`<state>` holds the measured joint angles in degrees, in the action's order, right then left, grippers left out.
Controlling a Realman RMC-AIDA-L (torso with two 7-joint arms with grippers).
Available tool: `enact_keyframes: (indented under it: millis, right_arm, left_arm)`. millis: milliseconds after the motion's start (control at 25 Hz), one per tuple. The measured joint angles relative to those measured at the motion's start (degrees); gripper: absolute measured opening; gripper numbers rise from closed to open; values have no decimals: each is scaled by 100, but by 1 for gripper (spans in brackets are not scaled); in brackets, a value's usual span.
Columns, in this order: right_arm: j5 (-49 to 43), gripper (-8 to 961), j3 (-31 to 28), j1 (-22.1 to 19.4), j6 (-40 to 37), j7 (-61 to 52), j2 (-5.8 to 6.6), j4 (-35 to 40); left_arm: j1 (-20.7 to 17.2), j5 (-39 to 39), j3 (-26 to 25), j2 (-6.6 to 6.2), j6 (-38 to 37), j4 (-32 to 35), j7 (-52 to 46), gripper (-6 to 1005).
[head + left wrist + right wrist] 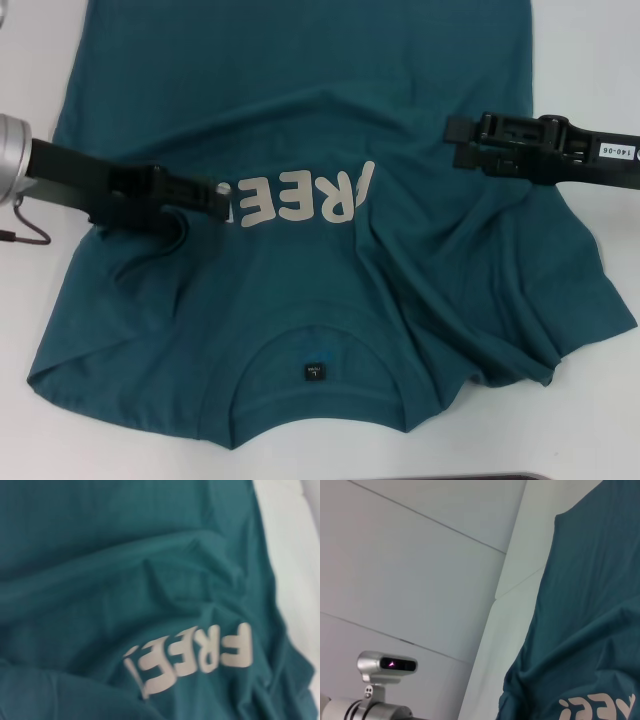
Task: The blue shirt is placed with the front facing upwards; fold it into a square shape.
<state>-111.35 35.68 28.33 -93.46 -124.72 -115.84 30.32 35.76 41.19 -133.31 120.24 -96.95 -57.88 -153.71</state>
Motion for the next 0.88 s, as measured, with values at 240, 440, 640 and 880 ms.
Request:
enact_keyframes:
  millis: [240, 440, 640, 880]
  right_arm:
    - [0, 884, 0, -8, 4, 0, 0, 0]
    - [0, 884, 0, -10, 4, -2, 0, 0]
    - [0, 884, 0, 2, 3, -7, 0, 0]
    - [0, 884, 0, 4, 3, -8, 0, 0]
  left_arm:
    - [-33, -291, -103, -41, 93, -47, -232, 843]
    - [-98, -290, -215, -71, -74, -142, -242, 843]
    - [-207, -248, -510, -208, -320, -193, -220, 842]
    - [-349, -254, -949, -325, -322, -197, -170, 843]
